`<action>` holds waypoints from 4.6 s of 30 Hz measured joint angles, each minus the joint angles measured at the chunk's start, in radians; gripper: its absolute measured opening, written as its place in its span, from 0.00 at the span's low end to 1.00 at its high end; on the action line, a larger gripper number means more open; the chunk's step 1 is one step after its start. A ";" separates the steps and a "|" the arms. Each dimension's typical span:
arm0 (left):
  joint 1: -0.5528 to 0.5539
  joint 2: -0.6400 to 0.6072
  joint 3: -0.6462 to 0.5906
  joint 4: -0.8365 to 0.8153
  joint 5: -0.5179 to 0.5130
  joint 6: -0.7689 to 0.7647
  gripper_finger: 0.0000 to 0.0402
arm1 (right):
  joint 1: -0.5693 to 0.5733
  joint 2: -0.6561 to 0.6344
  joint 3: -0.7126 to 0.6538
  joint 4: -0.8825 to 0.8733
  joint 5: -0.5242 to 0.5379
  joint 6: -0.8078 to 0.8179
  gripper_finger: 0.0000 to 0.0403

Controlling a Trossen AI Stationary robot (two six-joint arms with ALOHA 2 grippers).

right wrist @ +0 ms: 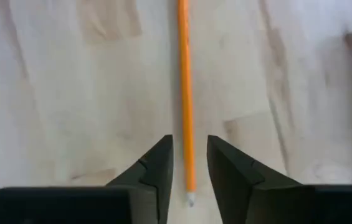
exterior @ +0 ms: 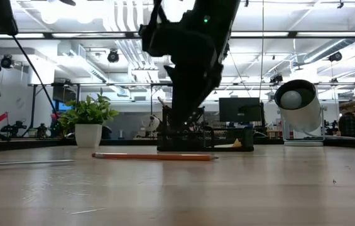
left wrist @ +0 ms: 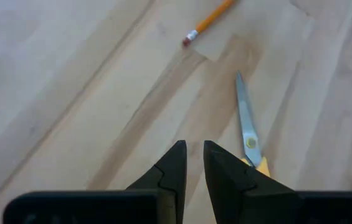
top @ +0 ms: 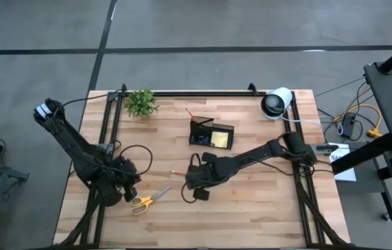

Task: Pick and place office supplies into organizer
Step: Put the orange pencil into the black desk organizer

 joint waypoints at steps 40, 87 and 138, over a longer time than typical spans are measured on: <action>0.545 -0.128 0.008 0.332 0.340 0.628 0.10 | 0.088 -0.070 -0.002 -0.024 -0.199 0.138 0.22; 0.604 0.185 0.008 0.445 0.320 0.882 0.10 | -0.032 -0.110 -0.281 0.143 -0.188 -0.046 0.02; 0.631 0.183 0.009 0.464 0.321 0.882 0.10 | -0.031 -0.109 -0.339 0.202 -0.150 -0.052 0.10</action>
